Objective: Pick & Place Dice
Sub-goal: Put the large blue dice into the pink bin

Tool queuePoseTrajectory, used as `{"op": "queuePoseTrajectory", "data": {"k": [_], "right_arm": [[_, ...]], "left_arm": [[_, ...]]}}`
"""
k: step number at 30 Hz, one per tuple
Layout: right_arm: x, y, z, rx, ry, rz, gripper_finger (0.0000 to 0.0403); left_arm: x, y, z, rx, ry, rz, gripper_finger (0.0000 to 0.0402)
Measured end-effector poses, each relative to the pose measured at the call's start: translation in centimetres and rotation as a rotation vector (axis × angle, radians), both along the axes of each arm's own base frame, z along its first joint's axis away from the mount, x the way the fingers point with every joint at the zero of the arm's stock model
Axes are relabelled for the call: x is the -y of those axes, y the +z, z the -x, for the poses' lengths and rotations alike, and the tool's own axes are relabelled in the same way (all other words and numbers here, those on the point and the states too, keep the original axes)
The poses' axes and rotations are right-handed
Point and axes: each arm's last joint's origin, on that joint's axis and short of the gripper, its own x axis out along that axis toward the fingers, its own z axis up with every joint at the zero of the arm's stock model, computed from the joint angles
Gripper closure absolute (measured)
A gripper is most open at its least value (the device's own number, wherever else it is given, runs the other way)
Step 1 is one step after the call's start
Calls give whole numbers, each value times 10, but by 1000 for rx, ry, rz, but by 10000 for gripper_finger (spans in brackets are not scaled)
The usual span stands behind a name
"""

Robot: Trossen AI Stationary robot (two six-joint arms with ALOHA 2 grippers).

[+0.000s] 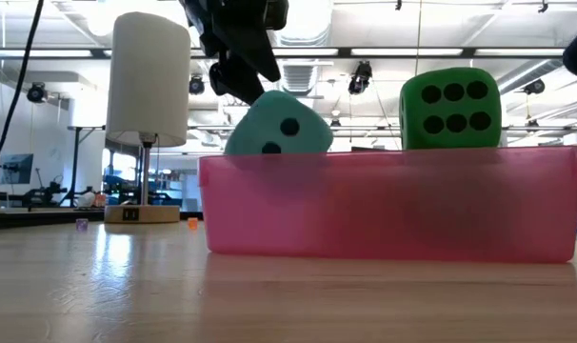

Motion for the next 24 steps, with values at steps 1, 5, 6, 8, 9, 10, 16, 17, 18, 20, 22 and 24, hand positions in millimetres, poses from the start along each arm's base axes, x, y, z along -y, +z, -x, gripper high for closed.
{"op": "queuePoseTrajectory", "data": {"k": [1, 5, 6, 8, 9, 10, 16, 17, 18, 20, 22, 24], "right_arm": [[0, 0, 0, 0, 0, 0, 3], [0, 0, 0, 0, 0, 0, 3], [0, 0, 0, 0, 0, 0, 3], [0, 0, 0, 0, 0, 0, 3], [0, 0, 0, 0, 0, 0, 3], [0, 0, 0, 0, 0, 0, 3], [0, 0, 0, 0, 0, 0, 3], [0, 0, 0, 0, 0, 0, 3], [0, 0, 0, 0, 0, 0, 3], [0, 0, 0, 0, 0, 0, 3], [0, 0, 0, 1, 0, 0, 3], [0, 0, 0, 0, 0, 0, 3]], "left_arm": [[0, 0, 0, 0, -7, -5, 67], [-2, 0, 0, 4, -18, -38, 71], [-3, 0, 0, 5, -13, -46, 71], [-6, 1, 0, 9, -1, -56, 72], [-7, 1, 0, 11, 3, -58, 71], [-8, 1, 0, 11, 5, -58, 70], [-7, 1, 0, 3, -36, 13, 67], [-7, 1, 0, 2, -44, 28, 69], [-7, 0, 1, 0, -51, 39, 70], [-6, -1, 1, -5, -63, 58, 74], [-5, -1, 1, -6, -77, 79, 78], [-5, -1, 1, -3, -87, 93, 82]]}}
